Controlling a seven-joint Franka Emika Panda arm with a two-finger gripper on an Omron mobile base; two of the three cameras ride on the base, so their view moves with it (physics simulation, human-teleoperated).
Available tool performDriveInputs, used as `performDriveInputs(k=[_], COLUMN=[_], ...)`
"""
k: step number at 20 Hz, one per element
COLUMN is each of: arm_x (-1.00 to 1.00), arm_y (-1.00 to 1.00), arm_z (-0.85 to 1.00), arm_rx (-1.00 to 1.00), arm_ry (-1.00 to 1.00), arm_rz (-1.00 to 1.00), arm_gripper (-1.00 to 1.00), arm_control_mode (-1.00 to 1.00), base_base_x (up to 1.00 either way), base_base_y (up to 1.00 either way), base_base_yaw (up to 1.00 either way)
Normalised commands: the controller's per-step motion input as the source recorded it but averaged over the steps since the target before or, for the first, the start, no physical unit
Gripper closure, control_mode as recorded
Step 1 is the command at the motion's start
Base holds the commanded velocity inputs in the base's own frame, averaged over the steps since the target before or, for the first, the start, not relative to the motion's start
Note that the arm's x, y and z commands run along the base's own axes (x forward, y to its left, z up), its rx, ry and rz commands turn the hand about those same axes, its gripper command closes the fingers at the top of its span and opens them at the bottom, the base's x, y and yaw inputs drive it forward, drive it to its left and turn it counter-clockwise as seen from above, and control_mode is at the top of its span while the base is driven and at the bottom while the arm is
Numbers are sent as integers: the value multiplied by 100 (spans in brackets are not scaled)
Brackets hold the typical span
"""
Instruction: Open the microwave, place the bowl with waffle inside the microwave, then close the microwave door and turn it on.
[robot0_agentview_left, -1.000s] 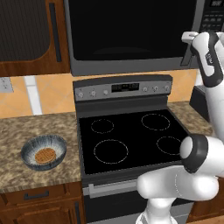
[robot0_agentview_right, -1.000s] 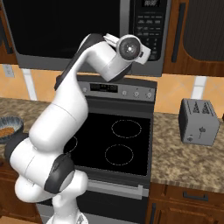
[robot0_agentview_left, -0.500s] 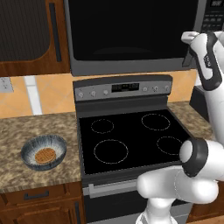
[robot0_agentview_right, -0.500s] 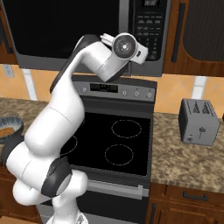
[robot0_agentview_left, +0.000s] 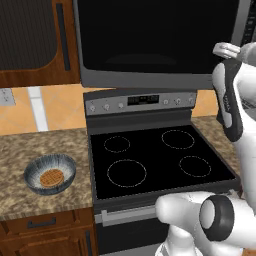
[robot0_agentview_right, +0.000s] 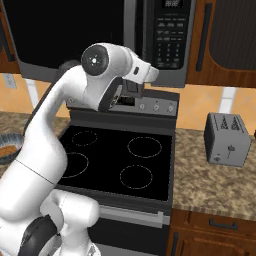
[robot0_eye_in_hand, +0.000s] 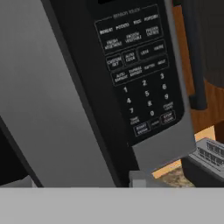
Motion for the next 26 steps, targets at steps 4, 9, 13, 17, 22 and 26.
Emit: performDriveInputs(k=[4, 9, 13, 17, 22, 26], arm_x=[-100, -100, -100, -100, -100, -100], arm_y=[-4, 0, 1, 19, 49, 74], arm_z=[-7, -13, -35, -41, -48, -65], arm_rx=[-16, -23, -27, -28, -29, -21], arm_ry=[9, 4, 0, 0, -1, -2], arm_rz=[-36, -35, -33, -29, -26, -21], arm_gripper=[100, 100, 100, 100, 100, 100], arm_control_mode=[-100, -100, -100, -100, -100, -100], base_base_x=[0, 0, 0, 0, 0, 0], base_base_y=[0, 0, 0, 0, 0, 0], base_base_yaw=[0, 0, 0, 0, 0, 0])
